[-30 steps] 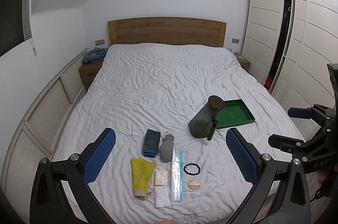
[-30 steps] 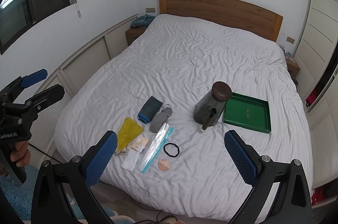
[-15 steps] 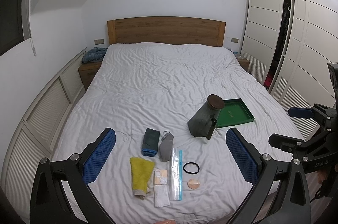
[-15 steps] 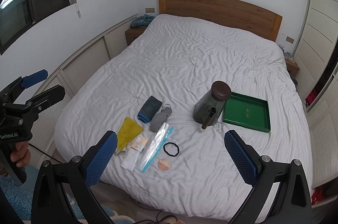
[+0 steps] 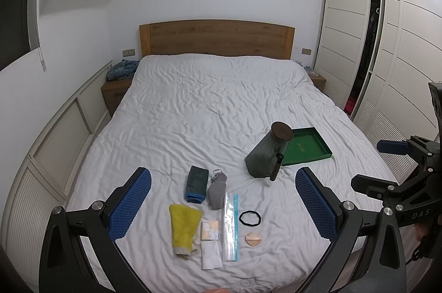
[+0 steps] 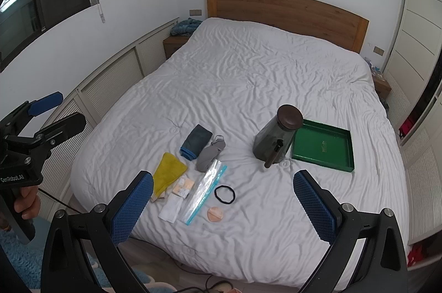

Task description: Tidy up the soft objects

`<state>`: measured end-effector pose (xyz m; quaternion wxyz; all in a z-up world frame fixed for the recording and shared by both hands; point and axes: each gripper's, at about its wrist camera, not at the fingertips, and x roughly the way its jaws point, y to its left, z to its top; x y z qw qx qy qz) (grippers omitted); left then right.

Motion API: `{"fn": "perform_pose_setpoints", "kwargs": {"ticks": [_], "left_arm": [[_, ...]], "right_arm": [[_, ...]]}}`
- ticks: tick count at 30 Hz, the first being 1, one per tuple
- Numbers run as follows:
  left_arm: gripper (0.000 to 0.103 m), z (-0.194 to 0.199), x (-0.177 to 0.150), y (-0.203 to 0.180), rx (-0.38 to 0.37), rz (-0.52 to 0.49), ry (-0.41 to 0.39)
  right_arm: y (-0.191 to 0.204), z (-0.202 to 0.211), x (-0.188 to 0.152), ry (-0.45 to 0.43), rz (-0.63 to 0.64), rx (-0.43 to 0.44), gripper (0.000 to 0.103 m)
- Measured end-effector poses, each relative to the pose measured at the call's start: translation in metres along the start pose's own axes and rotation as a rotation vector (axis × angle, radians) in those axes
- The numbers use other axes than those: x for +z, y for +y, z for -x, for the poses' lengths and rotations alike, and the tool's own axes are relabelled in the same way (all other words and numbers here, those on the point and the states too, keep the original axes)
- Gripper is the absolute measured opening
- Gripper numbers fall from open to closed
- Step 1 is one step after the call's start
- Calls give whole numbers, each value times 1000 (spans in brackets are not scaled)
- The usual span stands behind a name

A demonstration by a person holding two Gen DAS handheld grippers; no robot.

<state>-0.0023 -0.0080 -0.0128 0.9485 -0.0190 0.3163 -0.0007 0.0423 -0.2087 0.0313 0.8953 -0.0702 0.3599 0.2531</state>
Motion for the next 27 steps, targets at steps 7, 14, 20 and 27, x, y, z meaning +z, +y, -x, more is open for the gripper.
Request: {"fn": "perform_pose_setpoints", "kwargs": {"ticks": [7, 14, 20, 27], "left_arm": [[102, -8, -5, 4, -5, 4, 19], [102, -19, 0, 12, -11, 2, 40], [102, -40, -4, 26, -6, 13, 88], [102, -105, -26, 51, 8, 25, 210]], "right_arm": [[-1, -6, -3, 16, -5, -1, 103], [1, -18, 3, 28, -8, 2, 103], [2, -40, 10, 55, -9, 9, 103], [3, -116, 17, 151, -31, 33, 103]]}}
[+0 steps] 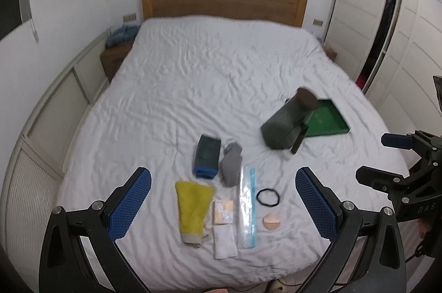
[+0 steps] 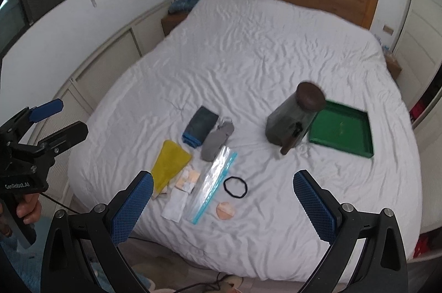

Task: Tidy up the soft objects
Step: 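Grasp the dark green towel with the left tool while the right tool grasps the grey eye mask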

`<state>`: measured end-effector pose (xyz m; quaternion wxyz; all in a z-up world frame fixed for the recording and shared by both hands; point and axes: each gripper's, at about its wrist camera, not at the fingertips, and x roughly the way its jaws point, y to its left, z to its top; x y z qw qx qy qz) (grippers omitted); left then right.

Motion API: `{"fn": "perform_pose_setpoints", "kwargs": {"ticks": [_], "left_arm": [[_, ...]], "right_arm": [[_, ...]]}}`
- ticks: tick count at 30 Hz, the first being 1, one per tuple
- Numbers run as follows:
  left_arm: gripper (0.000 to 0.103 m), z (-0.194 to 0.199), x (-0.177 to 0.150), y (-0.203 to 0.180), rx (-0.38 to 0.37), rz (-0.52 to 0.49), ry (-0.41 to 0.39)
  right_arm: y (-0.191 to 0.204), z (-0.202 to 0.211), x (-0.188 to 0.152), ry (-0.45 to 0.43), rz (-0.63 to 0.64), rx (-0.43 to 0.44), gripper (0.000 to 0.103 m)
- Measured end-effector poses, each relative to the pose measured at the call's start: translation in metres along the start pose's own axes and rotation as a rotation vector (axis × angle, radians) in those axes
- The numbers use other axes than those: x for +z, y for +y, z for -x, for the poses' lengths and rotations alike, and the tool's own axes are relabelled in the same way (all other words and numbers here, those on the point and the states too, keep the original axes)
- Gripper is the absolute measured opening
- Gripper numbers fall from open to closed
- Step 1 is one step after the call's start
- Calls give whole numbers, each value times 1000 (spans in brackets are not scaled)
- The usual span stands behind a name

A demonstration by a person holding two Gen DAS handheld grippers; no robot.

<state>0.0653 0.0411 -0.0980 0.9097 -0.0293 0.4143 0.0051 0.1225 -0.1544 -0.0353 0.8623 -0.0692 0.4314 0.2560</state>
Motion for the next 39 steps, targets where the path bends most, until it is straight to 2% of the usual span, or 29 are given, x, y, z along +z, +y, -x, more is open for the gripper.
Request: {"fn": "perform_pose_setpoints", "kwargs": {"ticks": [3, 10, 19, 25, 28, 34, 39], "left_arm": [[102, -41, -3, 11, 7, -5, 57], [102, -156, -8, 32, 13, -36, 155], [102, -284, -18, 46, 3, -44, 257], [102, -361, -17, 38, 27, -45, 318], [102, -388, -16, 37, 45, -56, 347], [102, -423, -15, 46, 12, -34, 433], [100, -444, -18, 49, -25, -39, 502]], "right_arm": [[-2, -42, 10, 43, -18, 12, 103], [-12, -182, 31, 111, -64, 36, 103], [-30, -347, 16, 191, -125, 44, 103], [-39, -422, 20, 191, -165, 32, 100], [-40, -456, 23, 179, -169, 17, 99], [-43, -503, 29, 168, -165, 28, 95], [-38, -525, 31, 191, -157, 63, 82]]}}
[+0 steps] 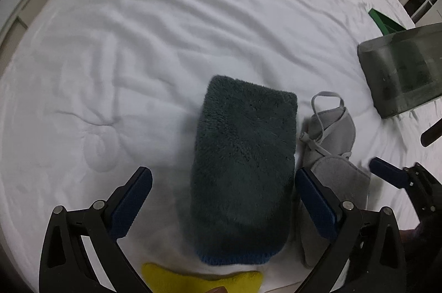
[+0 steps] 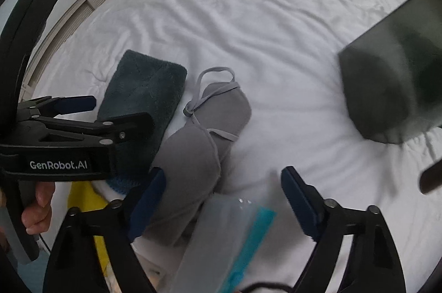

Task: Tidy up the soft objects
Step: 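Grasp the dark green towel with the left tool while the right tool grasps the grey eye mask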

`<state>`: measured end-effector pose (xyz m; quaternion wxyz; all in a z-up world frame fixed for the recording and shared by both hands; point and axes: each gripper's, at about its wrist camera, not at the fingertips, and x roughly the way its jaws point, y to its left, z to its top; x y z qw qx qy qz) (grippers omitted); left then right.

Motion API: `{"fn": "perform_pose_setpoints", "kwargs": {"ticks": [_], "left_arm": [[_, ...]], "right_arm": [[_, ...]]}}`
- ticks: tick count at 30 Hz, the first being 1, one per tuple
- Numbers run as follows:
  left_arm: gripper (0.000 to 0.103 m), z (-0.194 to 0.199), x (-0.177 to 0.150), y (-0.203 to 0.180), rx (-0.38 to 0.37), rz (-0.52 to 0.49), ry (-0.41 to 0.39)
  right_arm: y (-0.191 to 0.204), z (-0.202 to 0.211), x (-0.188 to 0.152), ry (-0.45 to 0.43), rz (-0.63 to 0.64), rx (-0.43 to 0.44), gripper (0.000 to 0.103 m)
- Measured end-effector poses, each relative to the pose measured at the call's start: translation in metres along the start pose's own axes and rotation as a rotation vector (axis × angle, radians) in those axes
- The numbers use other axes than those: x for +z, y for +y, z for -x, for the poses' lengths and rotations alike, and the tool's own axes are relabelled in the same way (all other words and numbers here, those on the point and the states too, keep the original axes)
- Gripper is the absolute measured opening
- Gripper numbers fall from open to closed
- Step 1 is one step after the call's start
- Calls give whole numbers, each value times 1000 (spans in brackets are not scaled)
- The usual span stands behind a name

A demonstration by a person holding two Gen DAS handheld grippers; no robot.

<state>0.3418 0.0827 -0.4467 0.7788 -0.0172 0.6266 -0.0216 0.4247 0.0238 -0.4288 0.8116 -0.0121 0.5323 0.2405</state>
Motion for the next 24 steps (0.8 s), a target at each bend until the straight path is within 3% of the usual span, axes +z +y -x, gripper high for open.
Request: {"fn": "perform_pose_setpoints", "kwargs": {"ticks": [9, 13, 15, 17, 18, 20, 23, 24], "left_arm": [[98, -16, 1, -8, 22, -61, 42], [97, -22, 2, -6, 20, -50, 66], [97, -24, 3, -6, 16, -48, 70], [95, -26, 3, -4, 11, -49, 77], [91, -29, 5, -5, 12, -54, 80], [54, -30, 7, -7, -30, -65, 95], [31, -28, 11, -14, -65, -98, 94], [27, -23, 10, -15, -70, -110, 80]], "right_arm": [[-5, -41, 8, 38, -31, 50, 79], [-6, -54, 8, 57, -29, 69, 72], [-4, -60, 9, 63, -26, 83, 64], [-1, -64, 9, 68, -22, 109, 39], [0, -67, 8, 72, -21, 123, 37], [2, -69, 8, 72, -10, 125, 28], [1, -71, 7, 68, -15, 148, 21], [-1, -70, 7, 67, -17, 157, 20]]}}
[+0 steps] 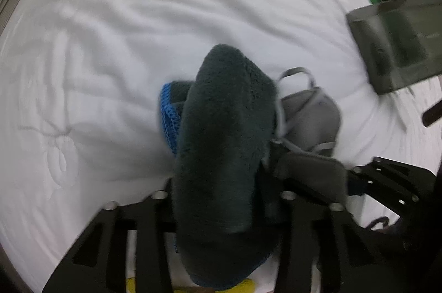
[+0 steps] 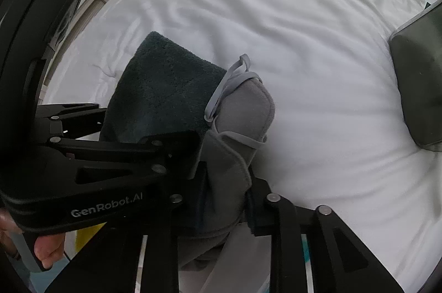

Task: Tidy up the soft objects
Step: 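Grasp the dark green towel with the left tool while the right tool grasps the grey eye mask, then carry the towel with the left tool while the right tool carries the mask to the green tray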

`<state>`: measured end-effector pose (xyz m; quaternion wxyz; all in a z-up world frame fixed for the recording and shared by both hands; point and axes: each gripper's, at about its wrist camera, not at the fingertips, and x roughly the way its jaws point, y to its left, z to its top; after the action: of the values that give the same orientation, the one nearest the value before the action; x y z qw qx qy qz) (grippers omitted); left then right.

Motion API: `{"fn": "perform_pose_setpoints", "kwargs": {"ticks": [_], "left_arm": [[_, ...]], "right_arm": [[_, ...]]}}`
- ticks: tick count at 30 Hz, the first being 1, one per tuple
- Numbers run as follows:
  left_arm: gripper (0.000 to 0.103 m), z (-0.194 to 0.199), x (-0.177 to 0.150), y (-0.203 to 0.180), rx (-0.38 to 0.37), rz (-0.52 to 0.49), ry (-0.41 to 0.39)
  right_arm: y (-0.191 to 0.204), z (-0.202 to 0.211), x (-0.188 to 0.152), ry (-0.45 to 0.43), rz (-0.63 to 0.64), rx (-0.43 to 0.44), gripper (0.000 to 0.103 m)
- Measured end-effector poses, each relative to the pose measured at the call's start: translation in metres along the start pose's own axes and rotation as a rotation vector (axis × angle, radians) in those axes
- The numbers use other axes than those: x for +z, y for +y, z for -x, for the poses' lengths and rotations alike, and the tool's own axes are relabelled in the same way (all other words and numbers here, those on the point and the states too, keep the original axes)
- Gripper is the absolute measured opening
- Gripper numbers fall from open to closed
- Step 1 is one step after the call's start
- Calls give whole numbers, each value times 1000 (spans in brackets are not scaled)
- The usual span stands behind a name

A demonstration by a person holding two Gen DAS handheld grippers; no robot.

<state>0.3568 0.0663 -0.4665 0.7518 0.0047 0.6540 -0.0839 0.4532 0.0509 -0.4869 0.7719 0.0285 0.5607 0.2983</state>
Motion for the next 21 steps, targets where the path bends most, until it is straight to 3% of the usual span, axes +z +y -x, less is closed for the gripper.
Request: {"fn": "perform_pose_setpoints", "kwargs": {"ticks": [13, 21], "left_arm": [[23, 49, -10, 1, 68, 5, -140], [23, 78, -13, 4, 78, 57, -175]], "right_arm": [[-5, 42, -10, -87, -15, 35, 13], [-21, 88, -17, -176, -55, 49, 13]]}}
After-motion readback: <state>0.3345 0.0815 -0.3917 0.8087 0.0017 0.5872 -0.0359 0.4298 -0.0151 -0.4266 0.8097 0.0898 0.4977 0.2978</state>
